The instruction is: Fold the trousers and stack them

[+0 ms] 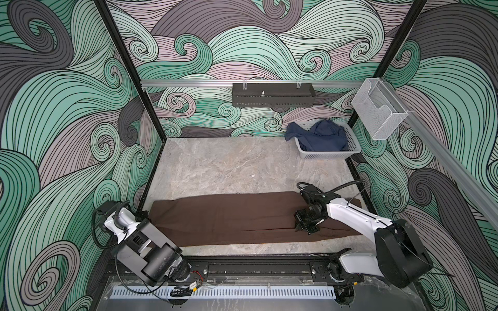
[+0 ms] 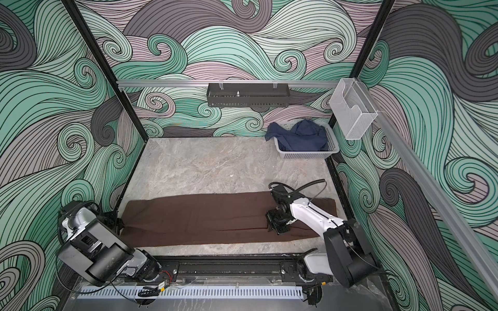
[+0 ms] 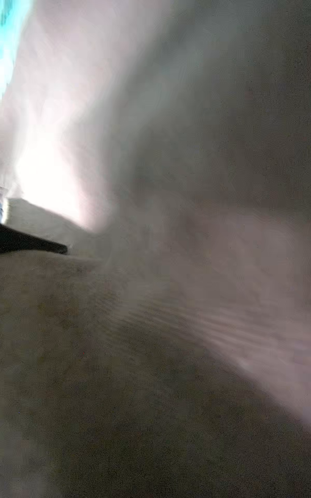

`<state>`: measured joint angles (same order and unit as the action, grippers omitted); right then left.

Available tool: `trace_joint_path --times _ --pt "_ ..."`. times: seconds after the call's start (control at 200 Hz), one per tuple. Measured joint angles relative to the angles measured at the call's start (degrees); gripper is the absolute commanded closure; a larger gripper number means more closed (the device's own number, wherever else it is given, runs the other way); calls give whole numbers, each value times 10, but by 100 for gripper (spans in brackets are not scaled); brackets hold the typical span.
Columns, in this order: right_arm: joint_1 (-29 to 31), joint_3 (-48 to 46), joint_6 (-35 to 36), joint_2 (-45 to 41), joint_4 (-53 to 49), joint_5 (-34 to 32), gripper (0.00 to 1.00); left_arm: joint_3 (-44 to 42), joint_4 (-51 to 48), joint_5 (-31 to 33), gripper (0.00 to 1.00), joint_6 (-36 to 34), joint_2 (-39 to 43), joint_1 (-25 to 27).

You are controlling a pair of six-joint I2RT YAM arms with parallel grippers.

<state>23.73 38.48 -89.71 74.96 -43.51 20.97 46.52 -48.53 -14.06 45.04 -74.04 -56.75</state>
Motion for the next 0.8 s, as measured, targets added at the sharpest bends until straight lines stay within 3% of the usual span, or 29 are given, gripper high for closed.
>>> trace_joint_path --times 0.425,0.8 --pt "-42 17 5 -129 -65 5 100 97 -64 -31 100 22 6 17" --pt "-45 -63 15 -155 -80 3 100 65 -116 35 100 21 59 17"
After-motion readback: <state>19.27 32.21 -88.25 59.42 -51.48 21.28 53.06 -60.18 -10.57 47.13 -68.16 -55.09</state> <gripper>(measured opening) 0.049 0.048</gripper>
